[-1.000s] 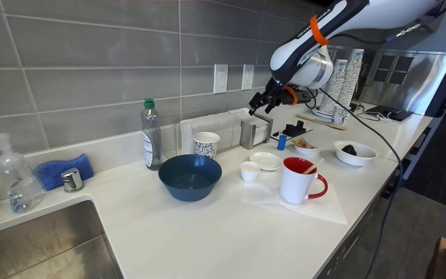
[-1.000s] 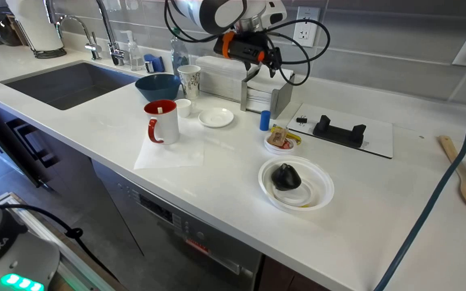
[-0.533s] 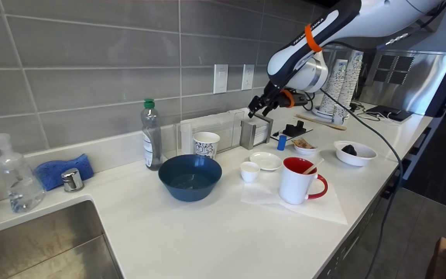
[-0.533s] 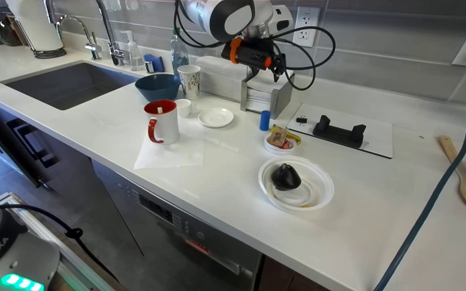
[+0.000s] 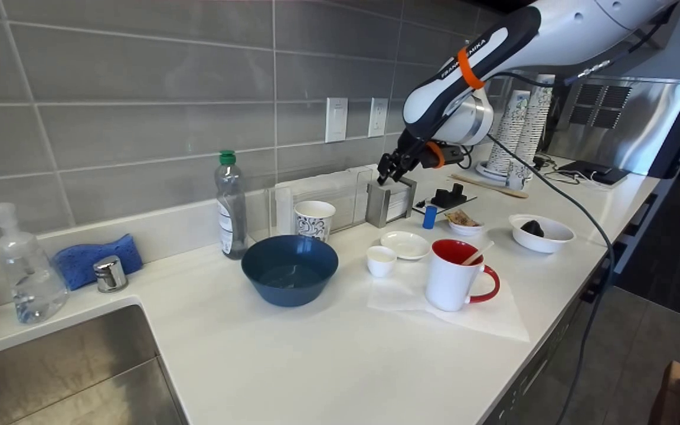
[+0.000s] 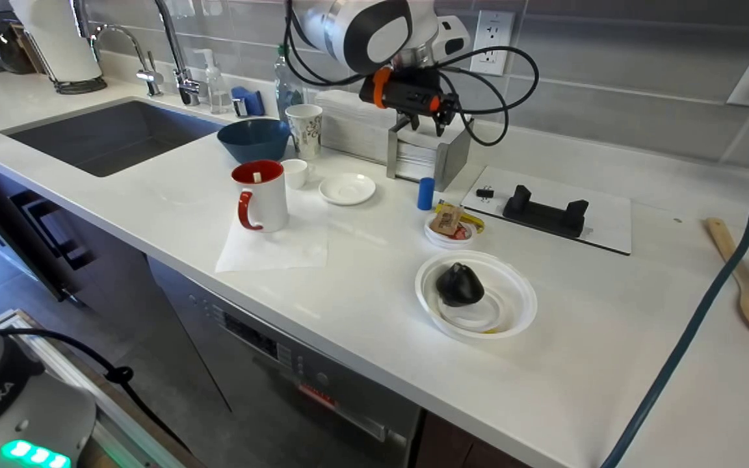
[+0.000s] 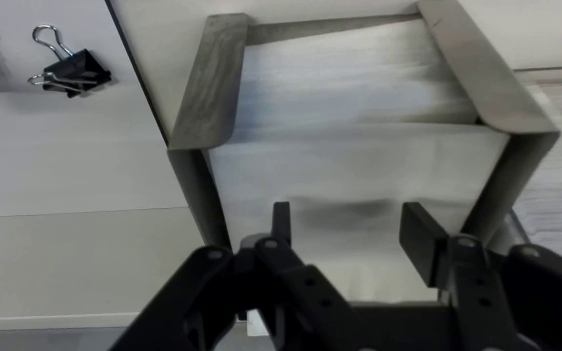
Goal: Pick up one napkin from the napkin holder and put it on the empty white plate
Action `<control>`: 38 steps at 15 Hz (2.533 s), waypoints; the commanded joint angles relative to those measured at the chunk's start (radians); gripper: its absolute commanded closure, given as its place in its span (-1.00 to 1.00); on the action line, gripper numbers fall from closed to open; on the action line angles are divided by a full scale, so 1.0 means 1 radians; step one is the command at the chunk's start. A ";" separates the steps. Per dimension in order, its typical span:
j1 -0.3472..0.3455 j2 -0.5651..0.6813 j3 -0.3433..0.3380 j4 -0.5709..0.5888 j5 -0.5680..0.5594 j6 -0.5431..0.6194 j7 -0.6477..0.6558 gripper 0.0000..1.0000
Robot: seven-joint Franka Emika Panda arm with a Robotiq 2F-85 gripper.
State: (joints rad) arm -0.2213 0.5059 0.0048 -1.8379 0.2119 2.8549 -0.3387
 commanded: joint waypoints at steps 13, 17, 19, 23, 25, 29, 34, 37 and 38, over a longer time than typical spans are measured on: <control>-0.009 0.038 0.013 0.043 -0.075 0.004 0.031 0.28; -0.006 0.040 0.008 0.043 -0.085 0.005 0.033 0.32; -0.005 0.041 0.006 0.044 -0.090 0.003 0.035 0.34; -0.003 0.045 0.004 0.044 -0.101 0.000 0.037 0.30; -0.003 0.046 0.004 0.044 -0.105 0.000 0.037 0.30; -0.003 0.044 0.005 0.044 -0.110 0.000 0.038 0.47; -0.003 0.042 0.006 0.042 -0.110 -0.002 0.040 0.70; -0.004 0.037 0.008 0.040 -0.108 0.001 0.039 0.72; -0.005 0.034 0.009 0.039 -0.107 0.002 0.039 0.74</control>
State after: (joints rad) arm -0.2195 0.5274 0.0069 -1.8232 0.1331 2.8549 -0.3280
